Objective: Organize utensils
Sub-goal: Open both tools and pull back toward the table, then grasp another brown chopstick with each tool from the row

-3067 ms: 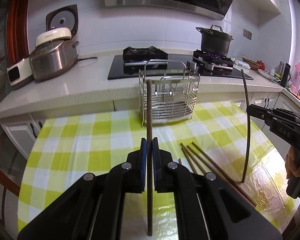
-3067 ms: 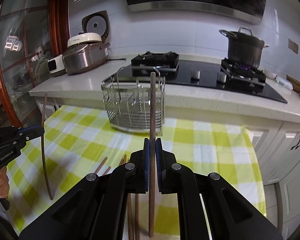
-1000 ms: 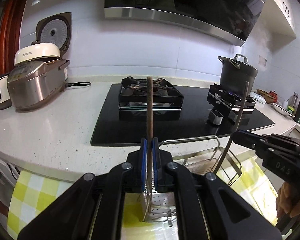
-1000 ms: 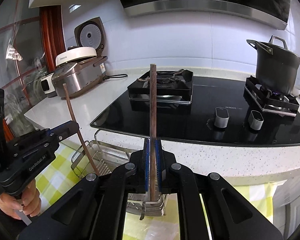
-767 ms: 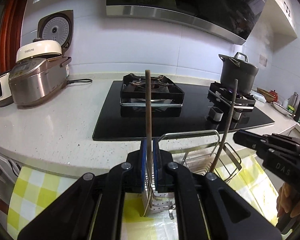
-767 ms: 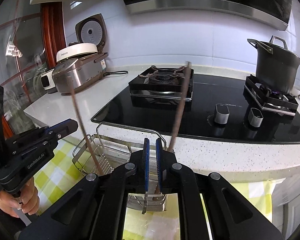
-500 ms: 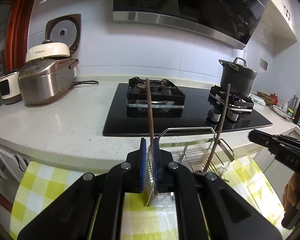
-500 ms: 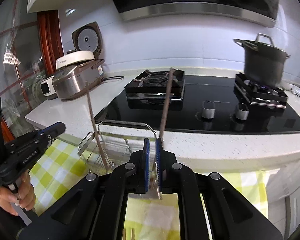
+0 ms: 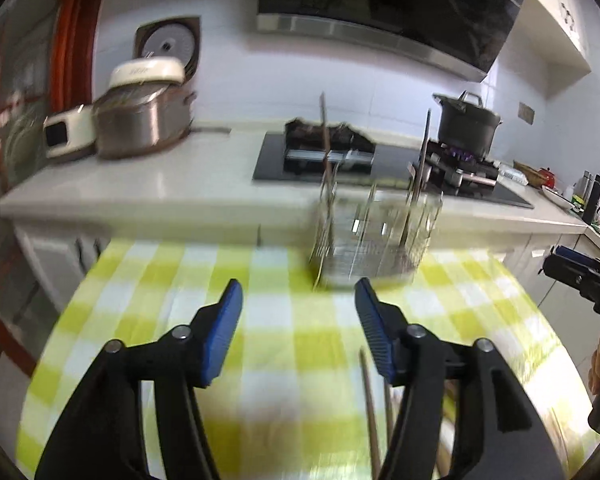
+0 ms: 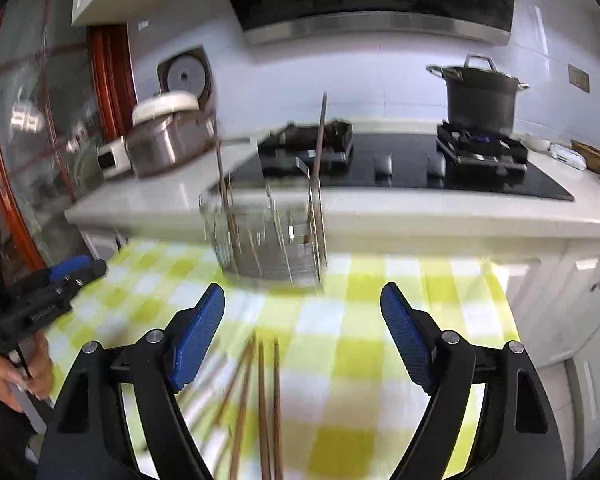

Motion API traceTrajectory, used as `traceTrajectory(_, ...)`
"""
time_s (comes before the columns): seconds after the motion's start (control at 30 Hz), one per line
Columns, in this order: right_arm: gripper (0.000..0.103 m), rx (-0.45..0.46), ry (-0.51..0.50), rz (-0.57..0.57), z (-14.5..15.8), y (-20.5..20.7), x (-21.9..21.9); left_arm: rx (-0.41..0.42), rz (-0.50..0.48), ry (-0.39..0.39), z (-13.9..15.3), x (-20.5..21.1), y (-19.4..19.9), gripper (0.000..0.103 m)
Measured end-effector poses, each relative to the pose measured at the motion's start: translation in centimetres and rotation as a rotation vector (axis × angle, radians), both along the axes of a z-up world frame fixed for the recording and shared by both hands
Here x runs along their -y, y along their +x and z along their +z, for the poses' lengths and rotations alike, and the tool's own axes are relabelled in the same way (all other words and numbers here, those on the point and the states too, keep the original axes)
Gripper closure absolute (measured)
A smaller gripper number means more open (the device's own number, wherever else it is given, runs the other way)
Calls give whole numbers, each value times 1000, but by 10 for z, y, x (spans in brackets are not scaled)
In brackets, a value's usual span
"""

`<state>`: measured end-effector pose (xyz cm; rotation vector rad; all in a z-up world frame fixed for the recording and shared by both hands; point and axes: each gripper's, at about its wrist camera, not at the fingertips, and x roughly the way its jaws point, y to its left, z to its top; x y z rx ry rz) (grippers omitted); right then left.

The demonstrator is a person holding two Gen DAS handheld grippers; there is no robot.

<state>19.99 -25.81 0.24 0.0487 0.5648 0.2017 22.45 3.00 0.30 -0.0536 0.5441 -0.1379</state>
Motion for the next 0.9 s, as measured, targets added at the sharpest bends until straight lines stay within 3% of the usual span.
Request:
traceTrajectory(0.03,26,-9,-8,-5,-6,-7,0,-10,9,-1,-6,-4,-7,37)
traceTrajectory(0.1,26,-36,-18,-16,-22,-21,0,-36,42,6,-23,-12,-25,18)
traceTrajectory(0.2,26,-80,-21,-26,-43,-32,3,-83,67,3,-47,-21,-43,10)
traceTrajectory(0.5,26,-201,-18,-30,-98,-37,4,-215,60,-9,-97,-25,-66,5)
traceTrajectory(0.9,36,-290,-115,-12,-123,13,-22,-188,81,-29,-89,-27,-63,5)
